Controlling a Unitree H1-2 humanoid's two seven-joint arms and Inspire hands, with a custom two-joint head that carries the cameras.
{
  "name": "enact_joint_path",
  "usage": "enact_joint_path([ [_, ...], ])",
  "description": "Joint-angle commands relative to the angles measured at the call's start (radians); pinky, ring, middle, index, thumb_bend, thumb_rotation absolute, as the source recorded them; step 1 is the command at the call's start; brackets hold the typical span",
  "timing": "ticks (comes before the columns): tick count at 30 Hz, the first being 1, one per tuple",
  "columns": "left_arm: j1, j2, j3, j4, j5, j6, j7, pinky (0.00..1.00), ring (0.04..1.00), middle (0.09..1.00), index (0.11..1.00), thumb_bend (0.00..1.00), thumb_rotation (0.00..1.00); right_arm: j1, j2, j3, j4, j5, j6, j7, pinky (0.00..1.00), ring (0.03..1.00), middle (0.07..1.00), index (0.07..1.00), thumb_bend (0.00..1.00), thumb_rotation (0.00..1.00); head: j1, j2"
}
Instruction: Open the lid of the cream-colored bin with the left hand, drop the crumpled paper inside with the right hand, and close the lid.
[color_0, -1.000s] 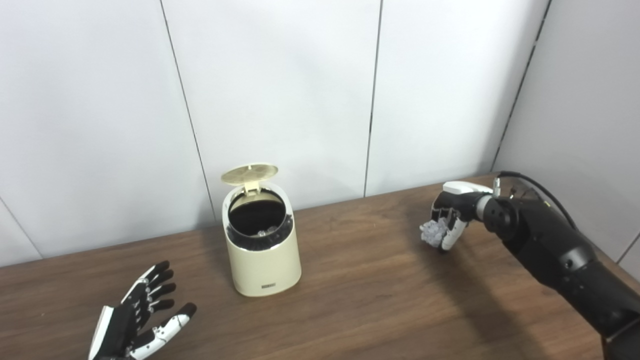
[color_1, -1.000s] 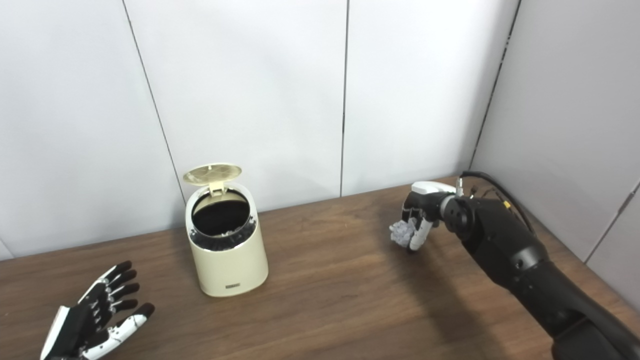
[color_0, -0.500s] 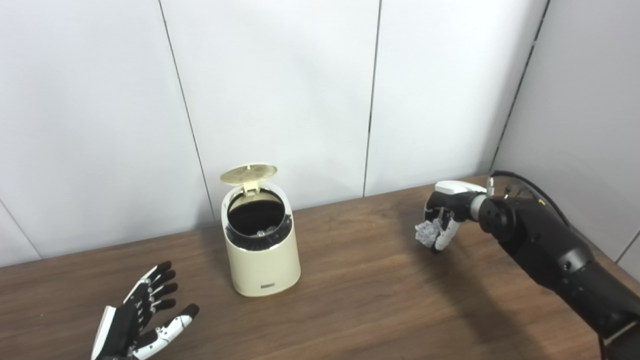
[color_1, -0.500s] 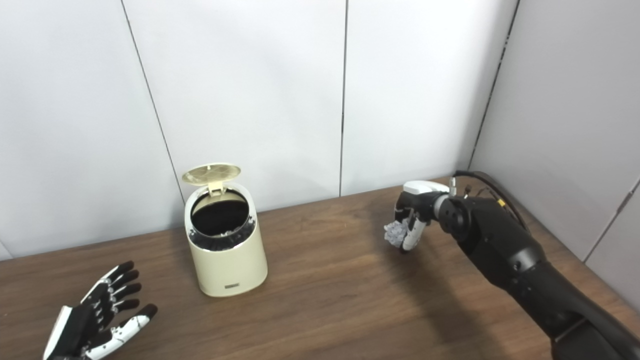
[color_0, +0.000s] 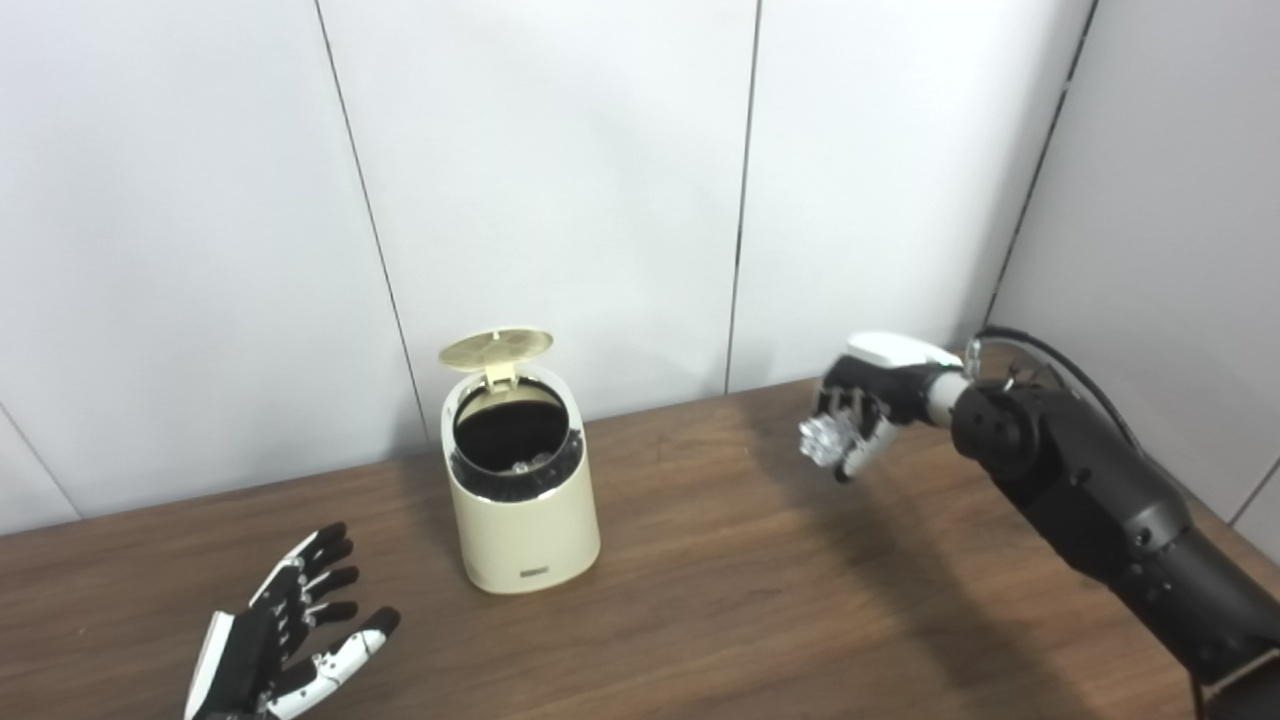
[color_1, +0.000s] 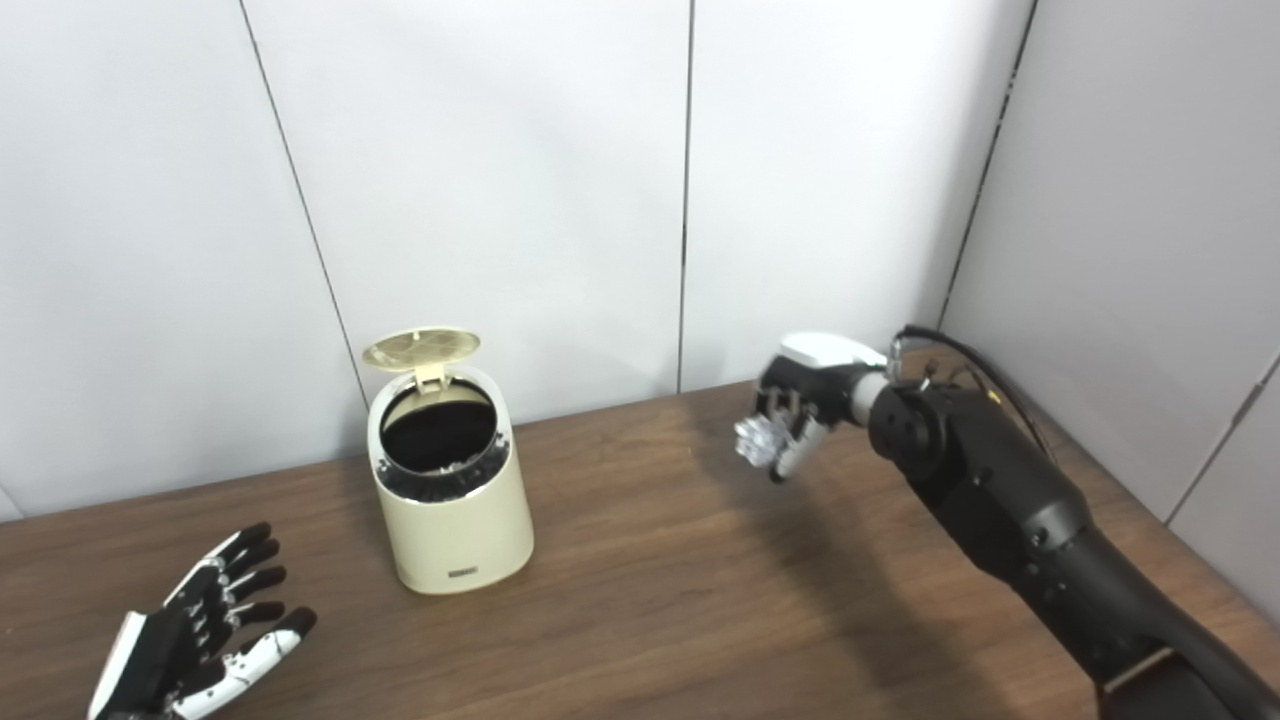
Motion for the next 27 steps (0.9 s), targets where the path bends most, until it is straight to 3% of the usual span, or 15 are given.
enact_joint_path([
  [1,-0.037,0.001,0.000,-0.011,-0.002,-0.026,0.003,0.71,0.814,0.872,0.912,0.64,0.14,-0.063,-0.019,-0.015,-0.066,-0.019,0.041,0.025,0.38,0.392,0.504,0.528,0.51,0.00,0.004,0.000],
  [6,-0.043,-0.009,-0.007,0.004,0.003,-0.036,0.008,0.71,0.810,0.871,0.911,0.64,0.15,-0.087,-0.002,-0.010,-0.117,-0.032,0.062,0.049,0.38,0.397,0.512,0.517,0.51,0.00,0.035,-0.008],
  [9,-0.047,-0.016,-0.010,0.016,-0.004,-0.046,0.006,0.70,0.814,0.876,0.913,0.64,0.14,-0.105,0.016,0.008,-0.152,-0.075,0.086,0.055,0.43,0.404,0.509,0.510,0.52,0.00,0.061,-0.012],
  [12,-0.050,-0.026,-0.012,0.029,-0.013,-0.058,0.004,0.69,0.821,0.876,0.914,0.65,0.13,-0.123,0.045,0.022,-0.186,-0.116,0.123,0.068,0.35,0.389,0.502,0.516,0.52,0.00,0.085,-0.014],
  [15,-0.054,-0.034,-0.014,0.036,-0.008,-0.061,0.009,0.68,0.819,0.875,0.913,0.65,0.13,-0.145,0.070,0.038,-0.195,-0.147,0.117,0.068,0.34,0.395,0.493,0.512,0.52,0.00,0.105,-0.015],
  [21,-0.063,-0.050,-0.022,0.058,0.014,-0.071,0.024,0.67,0.807,0.872,0.909,0.68,0.15,-0.206,0.163,0.051,-0.206,-0.216,0.163,0.135,0.36,0.418,0.494,0.502,0.52,0.00,0.136,-0.026],
  [27,-0.072,-0.066,-0.027,0.067,0.037,-0.073,0.044,0.73,0.816,0.864,0.902,0.70,0.19,-0.244,0.241,0.062,-0.193,-0.219,0.154,0.108,0.42,0.473,0.513,0.456,0.52,0.00,0.173,-0.032],
])
